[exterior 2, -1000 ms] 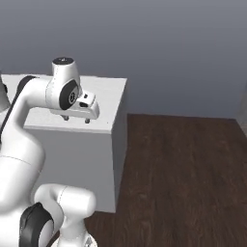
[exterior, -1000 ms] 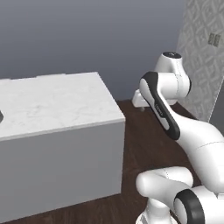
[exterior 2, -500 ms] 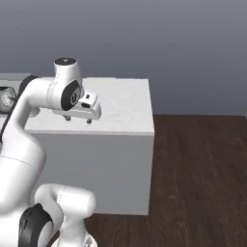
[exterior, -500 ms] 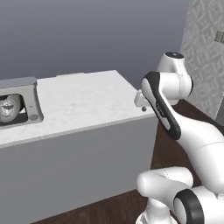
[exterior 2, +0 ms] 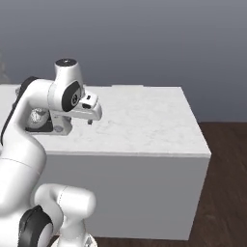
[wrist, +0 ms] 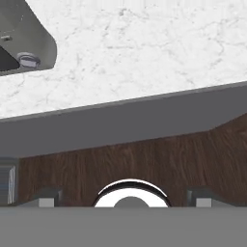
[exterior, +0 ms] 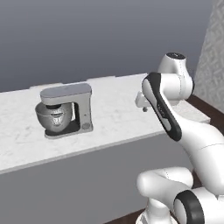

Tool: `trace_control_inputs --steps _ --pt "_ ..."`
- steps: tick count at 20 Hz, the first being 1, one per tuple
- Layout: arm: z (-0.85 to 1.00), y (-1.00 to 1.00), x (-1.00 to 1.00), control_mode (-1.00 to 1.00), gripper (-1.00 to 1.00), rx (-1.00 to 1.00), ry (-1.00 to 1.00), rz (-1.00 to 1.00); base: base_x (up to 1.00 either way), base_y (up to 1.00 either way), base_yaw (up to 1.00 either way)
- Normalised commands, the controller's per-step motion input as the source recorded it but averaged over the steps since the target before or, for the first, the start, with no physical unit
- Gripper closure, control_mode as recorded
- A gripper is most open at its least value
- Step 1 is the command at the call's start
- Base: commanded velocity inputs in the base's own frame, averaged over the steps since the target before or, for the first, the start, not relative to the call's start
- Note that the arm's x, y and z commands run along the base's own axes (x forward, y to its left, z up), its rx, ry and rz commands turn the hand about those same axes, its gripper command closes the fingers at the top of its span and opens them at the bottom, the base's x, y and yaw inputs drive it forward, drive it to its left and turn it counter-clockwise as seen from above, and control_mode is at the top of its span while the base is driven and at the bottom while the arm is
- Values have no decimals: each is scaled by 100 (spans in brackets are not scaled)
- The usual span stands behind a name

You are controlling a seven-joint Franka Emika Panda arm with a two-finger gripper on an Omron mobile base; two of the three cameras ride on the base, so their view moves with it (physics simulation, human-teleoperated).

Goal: Navigate to the stand mixer.

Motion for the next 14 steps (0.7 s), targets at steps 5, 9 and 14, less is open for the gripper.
trace_control_inputs --steps 5,9,14 --pt "0 0 0 100 -100 0 0 0 73 91 15" --pt "0 0 0 100 -100 0 0 0 53 61 29" --pt "0 0 0 100 -100 0 0 0 26 41 28"
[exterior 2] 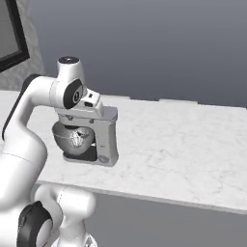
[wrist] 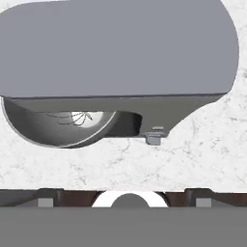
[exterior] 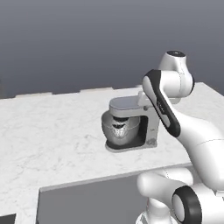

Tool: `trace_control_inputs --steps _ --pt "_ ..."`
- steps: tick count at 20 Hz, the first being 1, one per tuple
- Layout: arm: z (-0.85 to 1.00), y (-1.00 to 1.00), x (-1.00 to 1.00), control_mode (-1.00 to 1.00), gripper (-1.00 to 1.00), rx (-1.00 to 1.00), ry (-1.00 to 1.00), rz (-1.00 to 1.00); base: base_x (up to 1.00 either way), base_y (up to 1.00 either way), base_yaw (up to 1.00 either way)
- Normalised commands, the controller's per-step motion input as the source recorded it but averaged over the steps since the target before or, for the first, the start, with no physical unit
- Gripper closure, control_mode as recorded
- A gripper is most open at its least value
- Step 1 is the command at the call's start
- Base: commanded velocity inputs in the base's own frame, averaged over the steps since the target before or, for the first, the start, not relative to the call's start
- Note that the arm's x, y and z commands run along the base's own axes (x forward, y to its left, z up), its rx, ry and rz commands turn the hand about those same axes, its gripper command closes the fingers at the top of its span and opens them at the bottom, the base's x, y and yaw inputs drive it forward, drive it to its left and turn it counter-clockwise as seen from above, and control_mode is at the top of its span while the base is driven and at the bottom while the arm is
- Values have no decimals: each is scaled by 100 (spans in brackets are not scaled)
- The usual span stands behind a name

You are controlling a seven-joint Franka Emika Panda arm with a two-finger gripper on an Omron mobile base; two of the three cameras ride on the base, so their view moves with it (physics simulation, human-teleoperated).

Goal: Navigate to the stand mixer.

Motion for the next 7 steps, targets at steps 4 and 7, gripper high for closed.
trace_control_inputs --steps 4,7 --pt "0 0 0 100 -100 0 0 0 19 34 8" --pt "0 0 0 100 -100 0 0 0 68 12 2"
